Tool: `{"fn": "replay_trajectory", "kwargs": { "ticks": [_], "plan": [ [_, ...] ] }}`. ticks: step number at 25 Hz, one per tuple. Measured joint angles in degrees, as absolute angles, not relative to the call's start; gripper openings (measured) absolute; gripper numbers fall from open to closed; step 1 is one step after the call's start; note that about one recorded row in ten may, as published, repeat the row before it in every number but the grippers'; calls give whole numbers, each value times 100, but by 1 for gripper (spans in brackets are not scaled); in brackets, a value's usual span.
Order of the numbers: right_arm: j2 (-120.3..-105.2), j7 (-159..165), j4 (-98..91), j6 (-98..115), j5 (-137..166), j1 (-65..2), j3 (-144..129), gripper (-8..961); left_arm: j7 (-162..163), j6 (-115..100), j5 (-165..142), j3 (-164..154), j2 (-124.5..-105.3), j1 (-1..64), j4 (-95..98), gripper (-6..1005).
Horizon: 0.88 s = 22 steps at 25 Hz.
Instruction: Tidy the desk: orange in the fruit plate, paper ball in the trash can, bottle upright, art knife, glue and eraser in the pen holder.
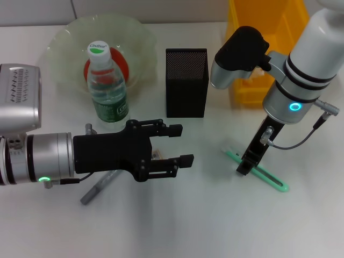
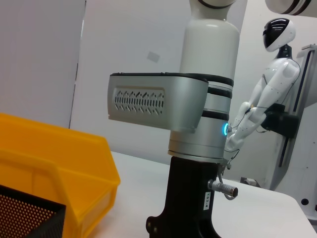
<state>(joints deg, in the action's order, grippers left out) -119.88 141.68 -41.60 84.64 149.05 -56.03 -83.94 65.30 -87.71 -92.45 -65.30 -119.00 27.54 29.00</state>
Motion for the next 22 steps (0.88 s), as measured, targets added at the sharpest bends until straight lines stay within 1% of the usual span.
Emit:
{"fn": "replay_trajectory", "kwargs": {
  "ticks": [4, 10, 16, 20, 22],
  "plan": [
    [-11988, 14175, -4140, 8451, 14908, -5602, -8409, 358, 6530, -8771, -9245, -6526, -11900, 2749, 2900, 683],
    [-11988, 14185, -4103, 8416, 14904, -5595, -8425, 257, 6530, -8771, -9237, -6520, -11900, 2732, 2894, 683],
    [-11988, 14217, -4210, 8412, 14902, -5577, -8549, 214, 6530, -8771, -9236, -6513, -11900, 2726, 2891, 682],
    [-11983, 14287, -4544, 8443, 14901, -5452, -8518, 185, 6530, -8772, -9236, -6507, -11900, 2719, 2891, 682],
    [-11964, 14352, -4998, 8476, 14900, -5239, -8499, 178, 6530, -8772, -9236, -6504, -11900, 2710, 2891, 682]
  ]
}}
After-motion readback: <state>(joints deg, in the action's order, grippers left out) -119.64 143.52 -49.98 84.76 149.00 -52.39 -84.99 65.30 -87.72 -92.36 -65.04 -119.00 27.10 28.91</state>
